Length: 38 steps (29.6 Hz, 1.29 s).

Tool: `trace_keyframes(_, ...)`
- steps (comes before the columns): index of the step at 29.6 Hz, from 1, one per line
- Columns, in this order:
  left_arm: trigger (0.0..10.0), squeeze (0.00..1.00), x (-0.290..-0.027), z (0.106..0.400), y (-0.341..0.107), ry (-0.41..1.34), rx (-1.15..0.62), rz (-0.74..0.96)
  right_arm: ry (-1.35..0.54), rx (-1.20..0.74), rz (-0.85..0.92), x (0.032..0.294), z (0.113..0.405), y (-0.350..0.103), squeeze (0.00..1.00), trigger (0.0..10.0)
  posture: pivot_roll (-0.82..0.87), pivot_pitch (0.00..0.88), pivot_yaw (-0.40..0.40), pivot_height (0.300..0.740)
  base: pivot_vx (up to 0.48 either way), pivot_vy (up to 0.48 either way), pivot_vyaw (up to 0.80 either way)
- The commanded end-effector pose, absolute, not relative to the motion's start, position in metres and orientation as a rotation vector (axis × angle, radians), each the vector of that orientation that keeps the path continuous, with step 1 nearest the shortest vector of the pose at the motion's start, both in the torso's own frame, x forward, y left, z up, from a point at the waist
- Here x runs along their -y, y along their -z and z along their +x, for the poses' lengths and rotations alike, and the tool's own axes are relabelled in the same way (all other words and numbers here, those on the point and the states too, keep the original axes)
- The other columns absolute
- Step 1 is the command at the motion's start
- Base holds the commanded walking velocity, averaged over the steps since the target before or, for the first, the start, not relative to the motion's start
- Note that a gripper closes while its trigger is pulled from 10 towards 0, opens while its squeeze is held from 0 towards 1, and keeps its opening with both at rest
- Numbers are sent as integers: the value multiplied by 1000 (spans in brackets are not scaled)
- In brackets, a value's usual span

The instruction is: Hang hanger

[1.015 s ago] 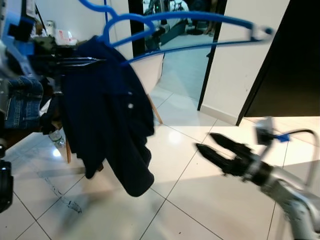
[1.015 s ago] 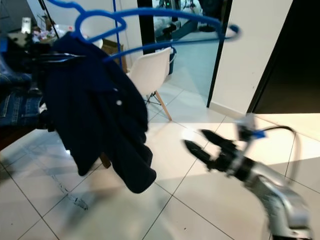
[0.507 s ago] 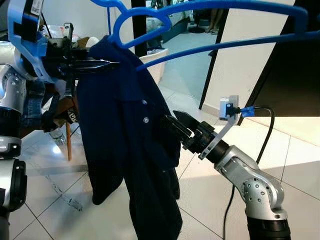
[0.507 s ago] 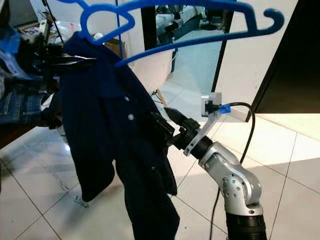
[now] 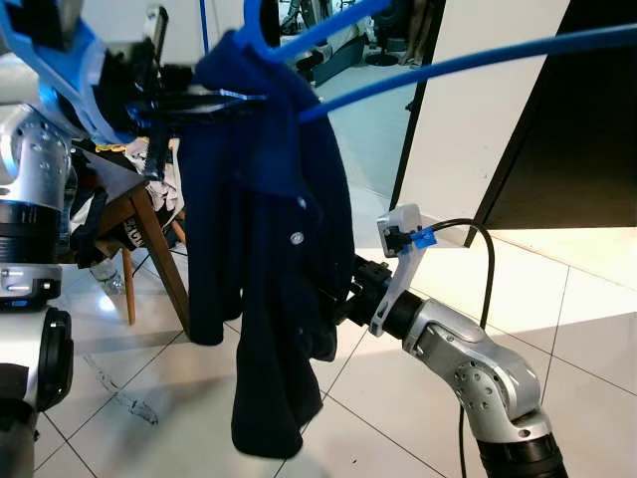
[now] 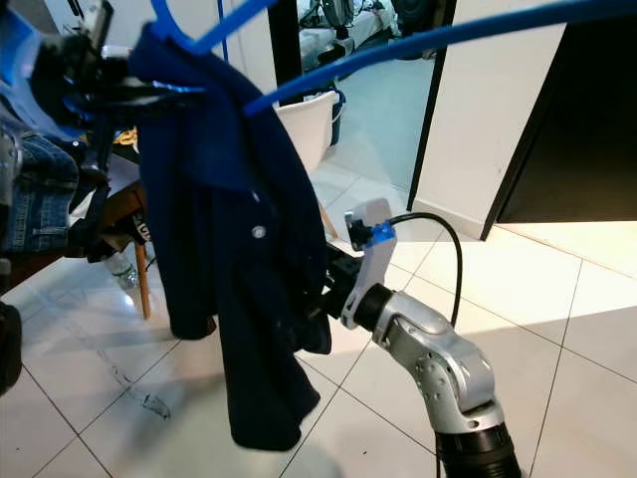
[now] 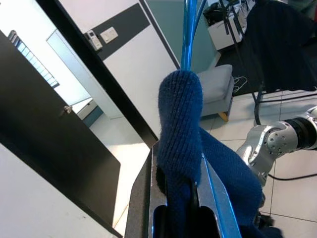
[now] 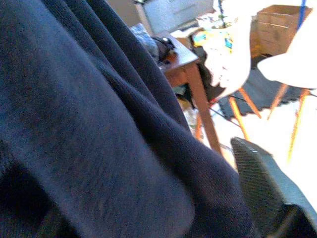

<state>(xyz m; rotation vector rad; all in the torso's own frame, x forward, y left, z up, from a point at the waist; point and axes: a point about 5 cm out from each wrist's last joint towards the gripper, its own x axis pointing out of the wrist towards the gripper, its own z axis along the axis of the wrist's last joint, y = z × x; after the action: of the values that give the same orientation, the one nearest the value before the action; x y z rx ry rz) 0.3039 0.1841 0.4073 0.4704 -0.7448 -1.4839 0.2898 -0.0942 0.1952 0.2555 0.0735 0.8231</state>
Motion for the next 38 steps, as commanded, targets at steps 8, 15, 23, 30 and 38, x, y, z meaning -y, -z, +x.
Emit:
trace_keyframes(8,10000,0,-207,299,-394,1466,602,566,-641,-96,296,118,302,-188,0,0,21,71,34,740,0,0,0)
trace_keyframes(15,10000,0,-217,301,-380,1440,510,599,-577,-59,345,131,308,-194,0,0,22,74,29,740,0,0,0)
trace_keyframes(23,10000,0,-225,304,-363,1348,437,693,-474,-21,422,155,317,-205,0,0,19,79,22,740,0,0,0)
trace_keyframes(30,10000,0,-236,305,-348,1277,354,761,-376,-4,477,176,323,-210,0,0,20,82,18,740,0,0,0)
trace_keyframes(38,10000,0,-247,302,-327,1242,244,836,-322,9,521,192,327,-215,0,0,24,86,12,740,0,0,0)
